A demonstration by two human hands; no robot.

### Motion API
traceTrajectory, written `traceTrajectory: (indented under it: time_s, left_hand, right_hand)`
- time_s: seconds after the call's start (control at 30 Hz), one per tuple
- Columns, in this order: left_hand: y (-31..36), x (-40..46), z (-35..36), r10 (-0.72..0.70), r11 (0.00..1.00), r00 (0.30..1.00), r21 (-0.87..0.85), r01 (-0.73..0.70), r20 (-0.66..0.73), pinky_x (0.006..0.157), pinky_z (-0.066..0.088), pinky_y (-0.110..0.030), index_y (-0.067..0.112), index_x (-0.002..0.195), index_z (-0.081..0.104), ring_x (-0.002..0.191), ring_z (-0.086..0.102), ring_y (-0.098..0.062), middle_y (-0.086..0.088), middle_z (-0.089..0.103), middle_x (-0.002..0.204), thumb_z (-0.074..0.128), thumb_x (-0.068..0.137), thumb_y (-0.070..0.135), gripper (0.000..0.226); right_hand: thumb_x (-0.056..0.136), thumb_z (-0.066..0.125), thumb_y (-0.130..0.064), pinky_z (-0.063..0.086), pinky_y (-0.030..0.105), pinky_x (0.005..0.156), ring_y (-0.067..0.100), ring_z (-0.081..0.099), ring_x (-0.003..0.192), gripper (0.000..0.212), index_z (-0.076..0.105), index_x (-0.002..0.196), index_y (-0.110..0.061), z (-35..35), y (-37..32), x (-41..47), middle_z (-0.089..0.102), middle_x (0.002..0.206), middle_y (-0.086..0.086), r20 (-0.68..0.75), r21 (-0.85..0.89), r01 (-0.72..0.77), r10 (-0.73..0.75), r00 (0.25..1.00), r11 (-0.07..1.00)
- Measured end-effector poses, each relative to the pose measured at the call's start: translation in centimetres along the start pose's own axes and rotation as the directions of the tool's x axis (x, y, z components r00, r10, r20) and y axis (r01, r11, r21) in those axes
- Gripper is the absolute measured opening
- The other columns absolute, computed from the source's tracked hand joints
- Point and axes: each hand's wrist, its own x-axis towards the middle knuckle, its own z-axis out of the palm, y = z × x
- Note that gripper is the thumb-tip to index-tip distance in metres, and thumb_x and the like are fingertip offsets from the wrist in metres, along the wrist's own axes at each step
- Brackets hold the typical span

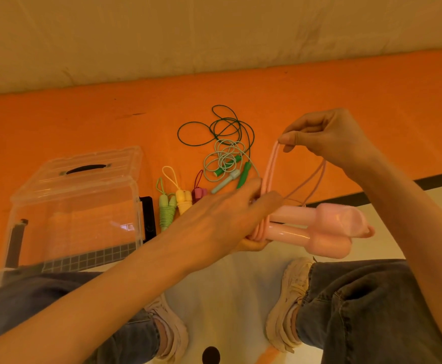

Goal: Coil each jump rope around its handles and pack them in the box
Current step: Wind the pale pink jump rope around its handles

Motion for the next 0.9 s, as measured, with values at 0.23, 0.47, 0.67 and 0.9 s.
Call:
traceTrajectory:
  time_s: [0.23,0.47,0.67,0.9]
  left_hand:
    - [-0.7,-0.5,-0.7,-0.119,0.988,0.993,-0.100,0.119,0.005,0.041,0.036,-0.015,0.027,0.120,0.048,0.064,0.044,-0.008,0.007,0.032,0.106,0.054,0.080,0.051,0.048]
    - [-1.1,-0.7,-1.0,-0.121,0.981,0.991,-0.148,0.127,0.049,0.051,0.044,-0.023,0.028,0.125,0.048,0.070,0.053,-0.013,0.006,0.035,0.111,0.056,0.082,0.051,0.050]
    - [-1.1,-0.8,-1.5,-0.122,0.966,0.992,-0.227,0.126,0.029,0.057,0.051,-0.031,0.029,0.125,0.048,0.078,0.053,-0.013,0.008,0.033,0.112,0.058,0.081,0.051,0.050]
    - [-0.3,-0.5,-1.3,-0.023,0.961,0.996,-0.277,-0.003,-0.091,0.052,0.052,-0.036,0.024,0.119,0.051,0.084,0.058,-0.014,0.002,0.028,0.129,0.063,0.081,0.040,0.043]
  right_hand:
    - [0.076,0.076,-0.022,0.037,0.016,0.050,0.008,0.044,0.054,0.013,0.073,0.087,-0.017,-1.5,1.6,0.7,0.066,0.065,-0.003,0.005,0.027,-0.130,0.130,0.992,0.991]
    - [0.072,0.061,-0.019,0.042,0.021,0.071,0.006,0.056,0.064,0.022,0.064,0.093,-0.011,-4.2,2.7,0.6,0.058,0.077,0.001,0.210,0.250,-0.323,0.275,0.938,0.913]
    - [0.067,0.069,-0.029,0.038,0.025,0.065,0.013,0.047,0.061,0.021,0.066,0.075,-0.009,-4.7,3.4,0.6,0.060,0.058,-0.003,0.179,0.064,-0.353,0.338,0.924,0.933]
    - [0.062,0.073,-0.036,0.031,0.024,0.056,0.010,0.041,0.053,0.027,0.065,0.068,-0.010,-2.7,3.1,1.4,0.061,0.054,-0.005,0.117,0.060,-0.317,0.309,0.944,0.946]
